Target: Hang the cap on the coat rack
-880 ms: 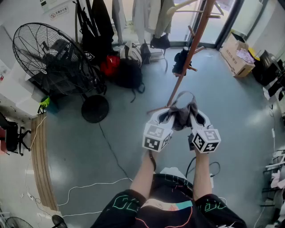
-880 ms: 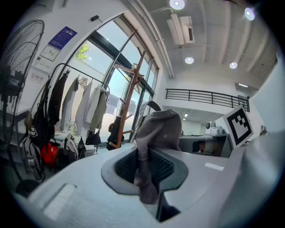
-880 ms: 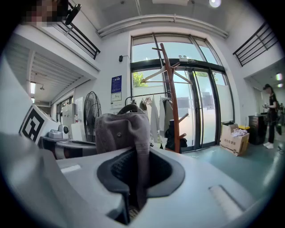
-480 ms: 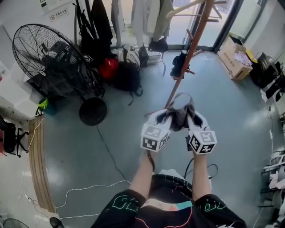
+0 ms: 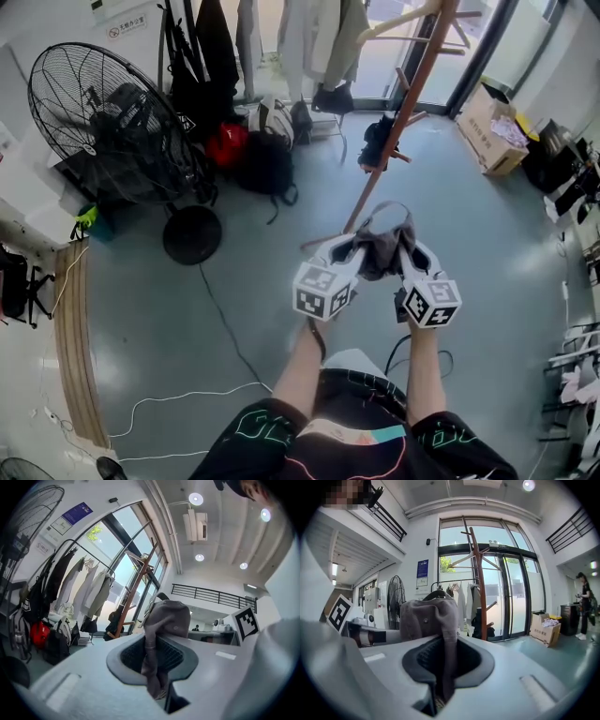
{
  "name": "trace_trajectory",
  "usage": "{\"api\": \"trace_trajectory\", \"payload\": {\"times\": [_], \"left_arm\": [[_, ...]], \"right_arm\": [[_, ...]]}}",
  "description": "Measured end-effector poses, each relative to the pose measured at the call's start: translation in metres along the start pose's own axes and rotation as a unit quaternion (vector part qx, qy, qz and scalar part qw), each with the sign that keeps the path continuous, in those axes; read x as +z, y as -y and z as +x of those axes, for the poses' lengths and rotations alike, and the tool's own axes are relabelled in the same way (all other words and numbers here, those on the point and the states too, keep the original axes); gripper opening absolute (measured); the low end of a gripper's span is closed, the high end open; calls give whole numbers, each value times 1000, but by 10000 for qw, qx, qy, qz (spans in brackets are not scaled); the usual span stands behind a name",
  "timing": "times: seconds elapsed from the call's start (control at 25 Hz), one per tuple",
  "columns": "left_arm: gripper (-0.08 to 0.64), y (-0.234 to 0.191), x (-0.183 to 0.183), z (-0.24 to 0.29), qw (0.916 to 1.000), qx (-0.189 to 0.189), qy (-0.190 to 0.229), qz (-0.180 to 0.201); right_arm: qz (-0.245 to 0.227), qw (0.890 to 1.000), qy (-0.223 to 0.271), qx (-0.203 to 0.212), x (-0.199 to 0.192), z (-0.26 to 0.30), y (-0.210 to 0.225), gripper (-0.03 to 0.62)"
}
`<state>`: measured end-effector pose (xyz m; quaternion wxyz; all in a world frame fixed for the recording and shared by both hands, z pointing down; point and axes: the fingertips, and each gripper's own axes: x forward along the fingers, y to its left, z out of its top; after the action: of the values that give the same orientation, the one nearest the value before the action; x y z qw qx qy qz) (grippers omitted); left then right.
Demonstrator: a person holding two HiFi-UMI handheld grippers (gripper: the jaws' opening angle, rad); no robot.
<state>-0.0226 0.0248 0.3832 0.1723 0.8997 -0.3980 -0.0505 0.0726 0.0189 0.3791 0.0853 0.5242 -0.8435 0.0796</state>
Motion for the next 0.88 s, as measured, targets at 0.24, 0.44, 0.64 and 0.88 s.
{"api": "trace_trajectory", "payload": {"times": [0.24,0.44,0.64,0.88], "left_arm": [[60,-7,-11,0,9998,35,-166,-100],[61,-17,-24,5,9991,86,-278,-300],[61,-21,-30,25,9989,64,-399,-247],[61,-35,-32,51,9981,174,-504,-318]], "right_arm": [[-31,9998,-196,66,-9,9,-4,51],[7,9991,-407,135,-24,19,-2,51],[82,9988,-473,88,-29,32,14,51],[170,9984,-532,103,-29,51,38,51]]}}
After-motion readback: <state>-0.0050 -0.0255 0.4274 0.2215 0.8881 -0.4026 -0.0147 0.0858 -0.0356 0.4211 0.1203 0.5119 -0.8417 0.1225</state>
